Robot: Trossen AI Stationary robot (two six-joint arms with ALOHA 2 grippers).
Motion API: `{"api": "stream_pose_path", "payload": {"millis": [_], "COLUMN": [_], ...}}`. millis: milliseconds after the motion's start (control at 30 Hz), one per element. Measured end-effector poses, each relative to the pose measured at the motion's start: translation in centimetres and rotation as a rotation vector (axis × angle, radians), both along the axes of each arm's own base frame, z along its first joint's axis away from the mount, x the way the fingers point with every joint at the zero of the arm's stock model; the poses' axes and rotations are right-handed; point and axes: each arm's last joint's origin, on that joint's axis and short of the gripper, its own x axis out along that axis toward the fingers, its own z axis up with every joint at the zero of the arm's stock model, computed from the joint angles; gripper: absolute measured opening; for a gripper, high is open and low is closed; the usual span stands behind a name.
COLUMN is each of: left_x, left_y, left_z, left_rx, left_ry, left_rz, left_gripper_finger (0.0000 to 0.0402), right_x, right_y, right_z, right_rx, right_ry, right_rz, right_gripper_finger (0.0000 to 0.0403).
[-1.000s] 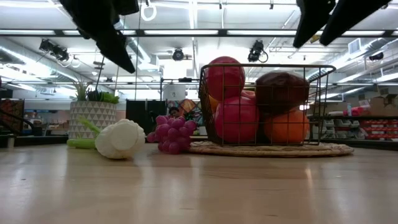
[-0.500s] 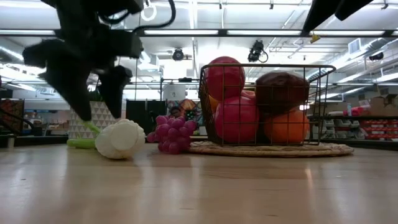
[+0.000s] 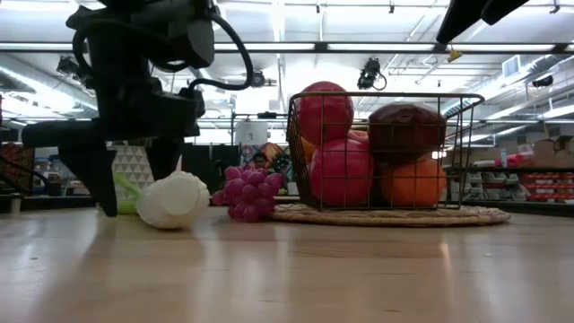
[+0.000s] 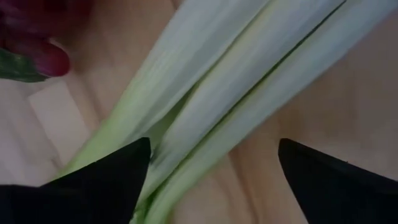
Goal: Build produce basket
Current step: Put the spring onions into the wire basket
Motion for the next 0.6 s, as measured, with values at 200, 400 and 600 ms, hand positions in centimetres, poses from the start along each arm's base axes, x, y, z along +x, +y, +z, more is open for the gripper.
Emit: {"api": "stream_pose_path", "payload": {"millis": [200, 400, 600], "left_x": [-0.03, -0.12, -0.18], "left_y": [0.14, 0.24, 0.27], "left_z": [0.04, 0.07, 0.08], "left_rx": [0.055, 0.085, 0.092], "left_ry": [0.004, 0.007, 0.010], "left_rz": [-0.031, -0.027, -0.019], "left_gripper_finger": [0.0313, 0.0255, 0.0188], "right_x": [0.03, 0.03, 0.03], "right_y": [0.00, 0.00, 0.00], "right_z": [0.02, 0.03, 0.03], "right_rx": [-0.005, -0.005, -0.005], "right_ry": [-0.008, -0.008, -0.008], "right_rz": [-0.004, -0.003, -0.003], "right_gripper_finger": [0.0376, 0.0376, 0.0376]}}
